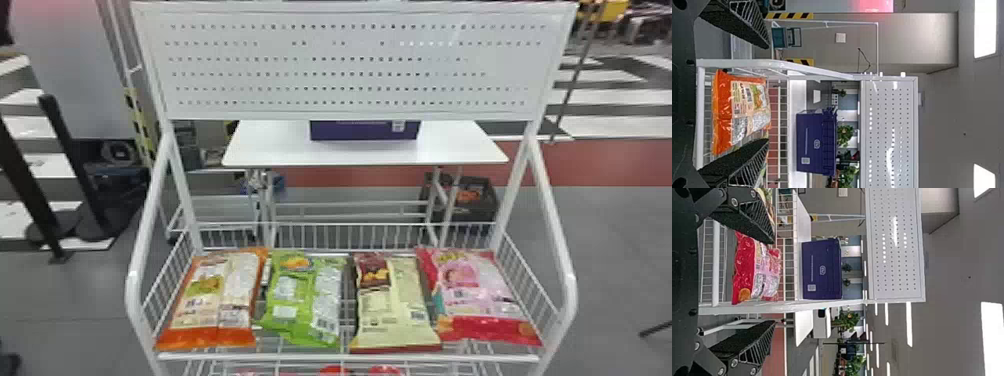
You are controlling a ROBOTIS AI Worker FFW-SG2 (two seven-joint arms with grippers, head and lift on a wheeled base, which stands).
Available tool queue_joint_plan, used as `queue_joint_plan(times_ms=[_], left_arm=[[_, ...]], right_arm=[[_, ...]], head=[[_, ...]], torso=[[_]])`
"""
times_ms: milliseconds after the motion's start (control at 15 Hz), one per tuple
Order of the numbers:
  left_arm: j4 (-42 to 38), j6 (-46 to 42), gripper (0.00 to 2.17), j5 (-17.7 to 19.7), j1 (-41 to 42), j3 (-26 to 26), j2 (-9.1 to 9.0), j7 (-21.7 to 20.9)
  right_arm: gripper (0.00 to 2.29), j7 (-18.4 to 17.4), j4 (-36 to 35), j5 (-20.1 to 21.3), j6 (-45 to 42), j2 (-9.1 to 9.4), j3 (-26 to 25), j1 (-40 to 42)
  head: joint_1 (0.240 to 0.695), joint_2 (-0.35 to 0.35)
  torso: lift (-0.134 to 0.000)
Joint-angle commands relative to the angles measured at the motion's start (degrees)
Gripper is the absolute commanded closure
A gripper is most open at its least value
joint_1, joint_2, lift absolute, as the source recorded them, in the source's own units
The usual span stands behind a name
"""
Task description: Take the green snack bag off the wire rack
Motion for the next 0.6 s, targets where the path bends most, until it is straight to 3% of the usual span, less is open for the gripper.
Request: queue_joint_plan(times_ms=[0, 333, 533], left_arm=[[0.64, 1.91, 0.04, -0.33, -2.73, -2.55, 0.24, -0.97], [4.59, 23.18, 0.04, -5.61, -21.45, -16.88, -0.11, 0.26], [11.01, 31.09, 0.04, -5.61, -32.7, -22.59, -2.66, 0.96]], right_arm=[[0.17, 0.0, 0.09, 0.0, -0.15, -0.04, 0.17, -0.14], [0.17, 0.0, 0.35, 0.26, -0.15, 0.05, 1.14, -0.4], [0.17, 0.0, 0.35, 0.53, -0.15, 0.14, 1.31, -0.4]], head=[[0.499, 0.0], [0.499, 0.0], [0.499, 0.0]], torso=[[0.0], [0.0], [0.0]])
